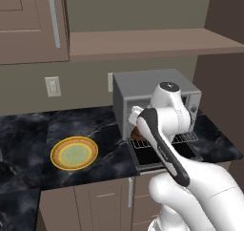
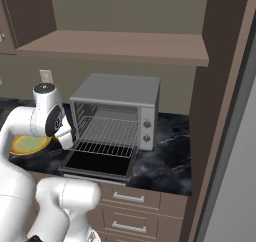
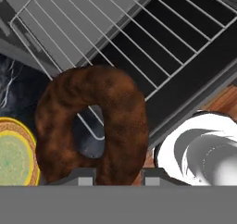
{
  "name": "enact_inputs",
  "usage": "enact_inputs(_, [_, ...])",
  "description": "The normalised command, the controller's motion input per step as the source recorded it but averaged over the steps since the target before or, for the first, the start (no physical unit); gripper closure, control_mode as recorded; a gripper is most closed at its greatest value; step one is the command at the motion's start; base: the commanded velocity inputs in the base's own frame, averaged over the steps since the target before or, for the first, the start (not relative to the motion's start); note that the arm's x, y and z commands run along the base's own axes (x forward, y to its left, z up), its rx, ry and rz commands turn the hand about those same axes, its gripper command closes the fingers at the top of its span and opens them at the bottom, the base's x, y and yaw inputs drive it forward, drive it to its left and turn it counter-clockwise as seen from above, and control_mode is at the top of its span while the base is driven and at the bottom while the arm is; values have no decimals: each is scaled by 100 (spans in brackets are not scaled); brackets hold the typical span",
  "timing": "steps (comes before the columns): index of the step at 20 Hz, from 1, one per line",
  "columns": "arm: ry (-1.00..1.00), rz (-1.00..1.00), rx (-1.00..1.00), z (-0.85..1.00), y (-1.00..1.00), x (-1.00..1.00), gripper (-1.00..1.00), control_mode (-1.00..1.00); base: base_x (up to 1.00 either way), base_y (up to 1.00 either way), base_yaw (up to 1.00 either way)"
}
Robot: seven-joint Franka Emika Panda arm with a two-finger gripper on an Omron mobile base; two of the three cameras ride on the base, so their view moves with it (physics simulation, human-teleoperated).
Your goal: Pick up the bagel from the plate, place it on the toaster oven rack, close the door, and set the timer.
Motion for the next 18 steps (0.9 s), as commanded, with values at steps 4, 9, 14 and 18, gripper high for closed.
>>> enact_inputs(4, [7,-6,0,0,-67,5,100,-100,0,0,0])
enact_inputs(9, [1,-15,0,0,-65,3,100,-100,0,0,0])
enact_inputs(14, [0,-15,0,0,-50,5,100,-100,0,0,0])
enact_inputs(18, [2,1,0,0,-13,11,100,-100,0,0,0])
